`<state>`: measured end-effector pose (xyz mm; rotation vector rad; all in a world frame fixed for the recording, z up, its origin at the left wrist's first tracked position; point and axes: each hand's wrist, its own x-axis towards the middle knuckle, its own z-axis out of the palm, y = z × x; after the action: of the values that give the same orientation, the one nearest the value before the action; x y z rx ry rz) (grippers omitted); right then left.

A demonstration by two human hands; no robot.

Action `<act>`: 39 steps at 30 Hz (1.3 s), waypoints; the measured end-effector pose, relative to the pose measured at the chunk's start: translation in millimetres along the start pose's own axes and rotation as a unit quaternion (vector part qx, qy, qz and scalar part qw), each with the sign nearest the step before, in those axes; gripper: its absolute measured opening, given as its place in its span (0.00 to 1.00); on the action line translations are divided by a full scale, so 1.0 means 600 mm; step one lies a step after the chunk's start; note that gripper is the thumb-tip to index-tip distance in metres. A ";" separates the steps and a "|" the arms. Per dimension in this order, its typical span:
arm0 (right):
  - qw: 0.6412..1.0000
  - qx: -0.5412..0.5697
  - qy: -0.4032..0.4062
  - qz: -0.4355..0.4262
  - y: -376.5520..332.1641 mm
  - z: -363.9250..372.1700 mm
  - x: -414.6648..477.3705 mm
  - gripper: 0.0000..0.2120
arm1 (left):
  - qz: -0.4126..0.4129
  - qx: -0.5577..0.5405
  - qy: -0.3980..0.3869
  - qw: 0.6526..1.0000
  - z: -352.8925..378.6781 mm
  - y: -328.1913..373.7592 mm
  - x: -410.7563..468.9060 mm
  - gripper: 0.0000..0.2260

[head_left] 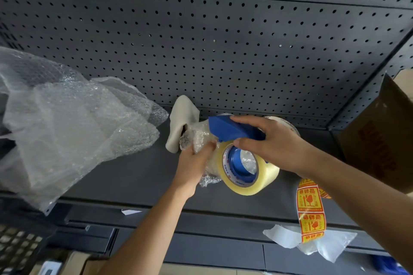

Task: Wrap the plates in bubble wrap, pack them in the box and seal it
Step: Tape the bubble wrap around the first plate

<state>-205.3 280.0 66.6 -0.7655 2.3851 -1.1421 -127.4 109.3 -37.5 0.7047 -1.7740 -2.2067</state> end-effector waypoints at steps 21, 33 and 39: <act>0.954 -0.295 -0.031 0.051 -0.044 0.028 -0.004 0.28 | 0.033 0.043 0.180 0.982 0.015 -0.024 0.067 0.08; 0.937 -0.347 -0.029 0.029 -0.013 0.030 -0.112 0.32 | -0.047 -0.019 0.178 0.983 0.008 -0.008 0.077 0.18; 0.938 -0.343 -0.023 0.036 0.024 0.044 -0.129 0.34 | -0.153 -0.062 0.138 0.977 0.004 0.002 0.085 0.16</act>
<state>-135.0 320.0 47.3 -0.8774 2.7526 -0.2248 -172.7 87.5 -47.4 1.2576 -1.4578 -2.2437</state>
